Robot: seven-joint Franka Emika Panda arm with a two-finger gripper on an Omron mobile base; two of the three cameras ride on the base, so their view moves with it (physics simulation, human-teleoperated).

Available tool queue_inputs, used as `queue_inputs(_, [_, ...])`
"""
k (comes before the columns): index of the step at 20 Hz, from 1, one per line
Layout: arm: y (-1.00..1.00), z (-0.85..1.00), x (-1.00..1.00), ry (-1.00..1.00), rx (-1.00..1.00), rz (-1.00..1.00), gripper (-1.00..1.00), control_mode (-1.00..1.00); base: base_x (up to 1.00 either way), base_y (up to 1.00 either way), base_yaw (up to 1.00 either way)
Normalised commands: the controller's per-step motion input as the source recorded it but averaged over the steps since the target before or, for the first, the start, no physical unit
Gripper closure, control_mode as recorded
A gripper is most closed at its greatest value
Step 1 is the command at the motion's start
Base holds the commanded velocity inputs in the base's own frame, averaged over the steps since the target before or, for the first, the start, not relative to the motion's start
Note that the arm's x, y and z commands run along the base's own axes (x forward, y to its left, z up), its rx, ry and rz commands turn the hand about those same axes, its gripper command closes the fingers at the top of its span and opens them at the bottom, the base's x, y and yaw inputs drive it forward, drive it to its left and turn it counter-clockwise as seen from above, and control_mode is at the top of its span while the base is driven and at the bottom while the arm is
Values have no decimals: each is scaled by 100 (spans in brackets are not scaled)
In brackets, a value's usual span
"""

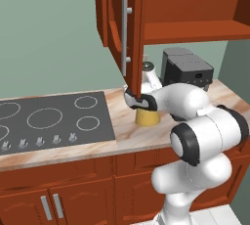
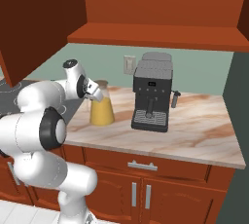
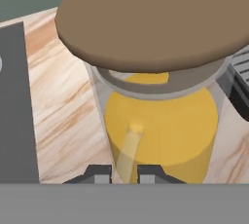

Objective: There is a tray on the dining counter. Grab the cup, mug, and pitcher and place them on the tray. The pitcher may be placed next to the tray if it cannot fit the tray.

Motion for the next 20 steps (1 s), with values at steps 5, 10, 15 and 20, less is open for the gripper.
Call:
queue_inputs(5, [-41,21,-9,0,3,6,100,-100,0,0,0])
queue_inputs(10, [-2,18,-28,0,1,7,100,-100,0,0,0])
queue_inputs(15, [0,23,-43,-6,1,9,100,-100,0,0,0])
queue_inputs(20, [0,13,-43,-8,0,10,100,-100,0,0,0])
